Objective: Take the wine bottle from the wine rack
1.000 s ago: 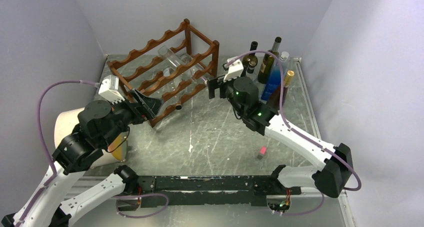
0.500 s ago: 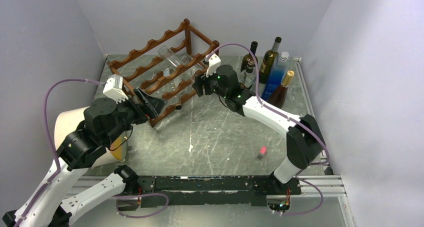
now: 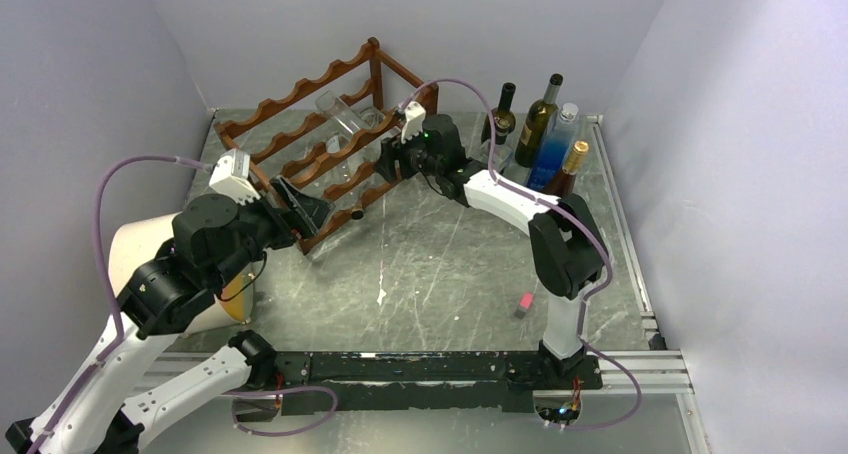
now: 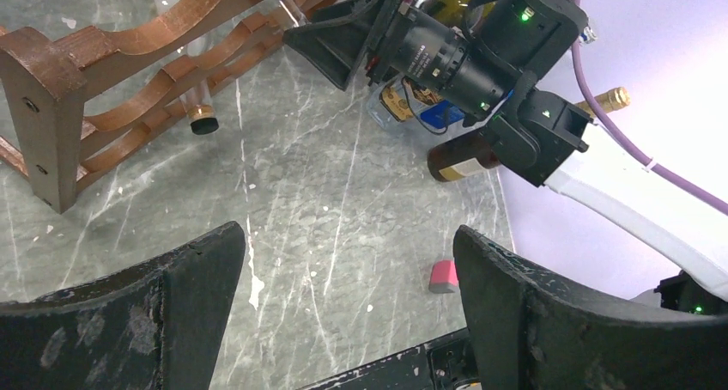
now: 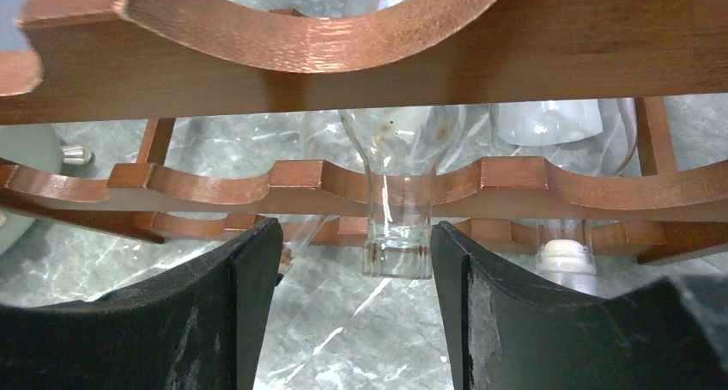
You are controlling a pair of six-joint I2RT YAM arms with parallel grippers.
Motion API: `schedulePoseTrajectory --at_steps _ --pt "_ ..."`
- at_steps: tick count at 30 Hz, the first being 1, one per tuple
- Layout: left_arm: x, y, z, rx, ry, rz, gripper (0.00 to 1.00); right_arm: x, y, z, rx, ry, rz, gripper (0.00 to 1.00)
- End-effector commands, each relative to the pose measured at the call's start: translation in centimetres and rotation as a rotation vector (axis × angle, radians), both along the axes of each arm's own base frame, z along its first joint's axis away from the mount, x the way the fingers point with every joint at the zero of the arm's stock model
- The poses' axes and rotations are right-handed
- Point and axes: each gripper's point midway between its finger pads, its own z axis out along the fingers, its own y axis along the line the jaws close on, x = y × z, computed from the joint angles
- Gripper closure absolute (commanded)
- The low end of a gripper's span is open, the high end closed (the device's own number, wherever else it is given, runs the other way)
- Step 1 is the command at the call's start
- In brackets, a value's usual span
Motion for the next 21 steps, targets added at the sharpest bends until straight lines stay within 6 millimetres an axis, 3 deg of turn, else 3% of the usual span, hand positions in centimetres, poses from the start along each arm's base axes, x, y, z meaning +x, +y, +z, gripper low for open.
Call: schedulePoseTrajectory --at_steps 1,11,12,21 --pt "0.4 0.5 0.8 0.026 -0.026 0.019 0.06 1.3 0.7 0.2 -0.012 -0.048 0.014 0.32" --pt "1.2 0.1 0.8 0.062 -0.034 0.013 0.06 2.9 1.1 -2.1 -0.071 -0.057 0.014 0.32" --pt "1.2 0.1 0.8 0.064 -0.034 0.014 0.06 3.1 1.1 -3.1 -0.084 -0.048 0.012 0.32" --pt "1.7 -0.2 0.6 0.073 -0.033 0.014 0.06 3.7 0.9 -4.8 -0.115 -0.048 -0.006 0.50"
